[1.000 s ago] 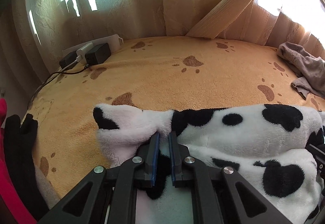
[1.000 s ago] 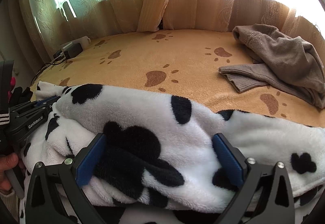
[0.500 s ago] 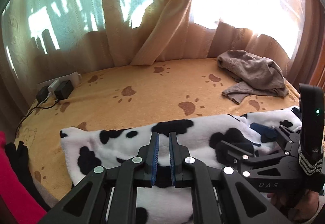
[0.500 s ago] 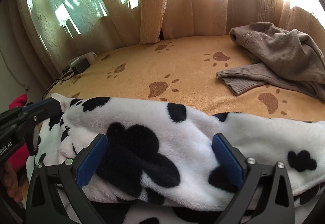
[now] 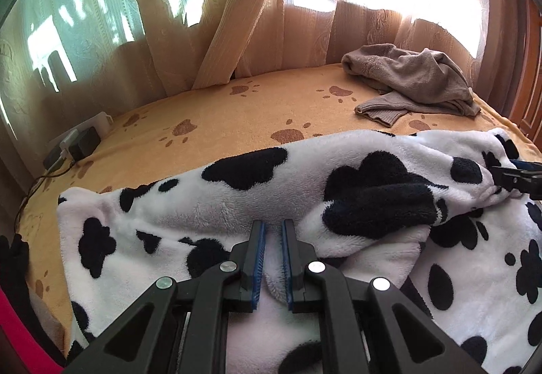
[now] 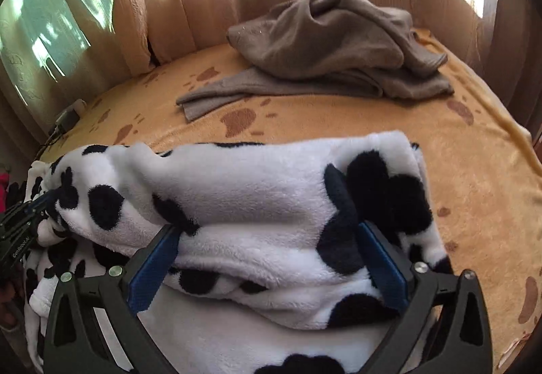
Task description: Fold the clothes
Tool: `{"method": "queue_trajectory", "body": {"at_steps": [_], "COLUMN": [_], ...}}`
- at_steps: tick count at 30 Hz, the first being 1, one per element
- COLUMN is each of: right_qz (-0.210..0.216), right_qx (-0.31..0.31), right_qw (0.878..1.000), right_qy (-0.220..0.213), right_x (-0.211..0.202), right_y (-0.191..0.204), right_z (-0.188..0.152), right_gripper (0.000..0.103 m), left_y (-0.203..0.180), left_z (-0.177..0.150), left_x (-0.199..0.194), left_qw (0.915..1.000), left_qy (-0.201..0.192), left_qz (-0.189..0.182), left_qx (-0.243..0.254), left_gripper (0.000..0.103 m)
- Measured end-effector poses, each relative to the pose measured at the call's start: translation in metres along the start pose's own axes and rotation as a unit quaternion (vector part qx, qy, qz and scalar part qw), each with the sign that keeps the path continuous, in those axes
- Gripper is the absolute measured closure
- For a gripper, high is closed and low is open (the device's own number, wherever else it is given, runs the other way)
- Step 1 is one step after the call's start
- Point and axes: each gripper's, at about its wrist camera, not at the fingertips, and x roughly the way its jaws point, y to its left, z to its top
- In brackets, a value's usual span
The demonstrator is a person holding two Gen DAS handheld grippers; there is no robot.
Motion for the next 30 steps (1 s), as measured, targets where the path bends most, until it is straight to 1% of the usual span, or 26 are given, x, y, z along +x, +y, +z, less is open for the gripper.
{"method": "queue_trajectory", "body": {"at_steps": [2, 3, 5, 6, 8, 10, 11, 14, 17, 19, 20, 21, 24, 30], "right_qz": [-0.027, -0.034, -0.027, -0.024, -0.024, -0.024, -0.024, -0.023, -0.023, -0.023, -0.023, -0.023, -0.024, -0.023], "right_qx": [-0.021, -0.026, -0.020, -0.018, -0.017, -0.017, -0.017, -0.017, -0.017, -0.017, -0.017, -0.017, -0.017, -0.015], "right_qw": [0.999, 0.999, 0.999, 1.000, 1.000, 1.000, 1.000, 1.000, 1.000, 1.000, 1.000, 1.000, 1.000, 1.000], "right_qy": [0.008, 0.007, 0.007, 0.006, 0.005, 0.005, 0.005, 0.004, 0.004, 0.003, 0.003, 0.003, 0.003, 0.001], "right_x": [0.008, 0.009, 0.011, 0.011, 0.012, 0.012, 0.010, 0.008, 0.007, 0.006, 0.006, 0.006, 0.007, 0.007], "right_y": [0.010, 0.012, 0.009, 0.008, 0.008, 0.008, 0.008, 0.007, 0.007, 0.007, 0.006, 0.006, 0.006, 0.006], "right_z": [-0.002, -0.002, -0.002, -0.002, -0.001, 0.000, -0.001, -0.002, -0.003, -0.003, -0.003, -0.004, -0.003, -0.003], "right_gripper": [0.000, 0.000, 0.000, 0.000, 0.000, 0.000, 0.000, 0.000, 0.000, 0.000, 0.000, 0.000, 0.000, 0.000], "left_y": [0.013, 0.021, 0.032, 0.036, 0.041, 0.050, 0.059, 0.090, 0.118, 0.132, 0.137, 0.140, 0.146, 0.150], "left_z": [0.000, -0.001, -0.001, -0.001, 0.005, 0.017, 0.022, 0.039, 0.035, 0.019, 0.010, 0.006, 0.001, 0.000], "left_x": [0.001, 0.001, 0.000, -0.004, -0.020, -0.041, -0.041, -0.035, 0.003, 0.033, 0.036, 0.035, 0.034, 0.035], "left_qw": [0.9989, 0.9970, 0.9926, 0.9914, 0.9933, 0.9947, 0.9945, 0.9933, 0.9892, 0.9850, 0.9862, 0.9853, 0.9825, 0.9801], "left_qy": [0.000, 0.000, -0.001, -0.003, -0.019, -0.051, -0.050, -0.033, 0.028, 0.063, 0.037, 0.026, 0.020, 0.015], "left_qz": [-0.034, -0.055, -0.083, -0.085, -0.053, -0.008, 0.002, 0.022, 0.039, 0.050, 0.036, 0.025, 0.005, -0.012], "left_qx": [-0.033, -0.054, -0.088, -0.100, -0.101, -0.088, -0.091, -0.109, -0.138, -0.153, -0.157, -0.167, -0.185, -0.198], "left_gripper": [0.092, 0.092, 0.092, 0.092, 0.092, 0.092, 0.092, 0.092, 0.092, 0.092, 0.092, 0.092, 0.092, 0.092]}}
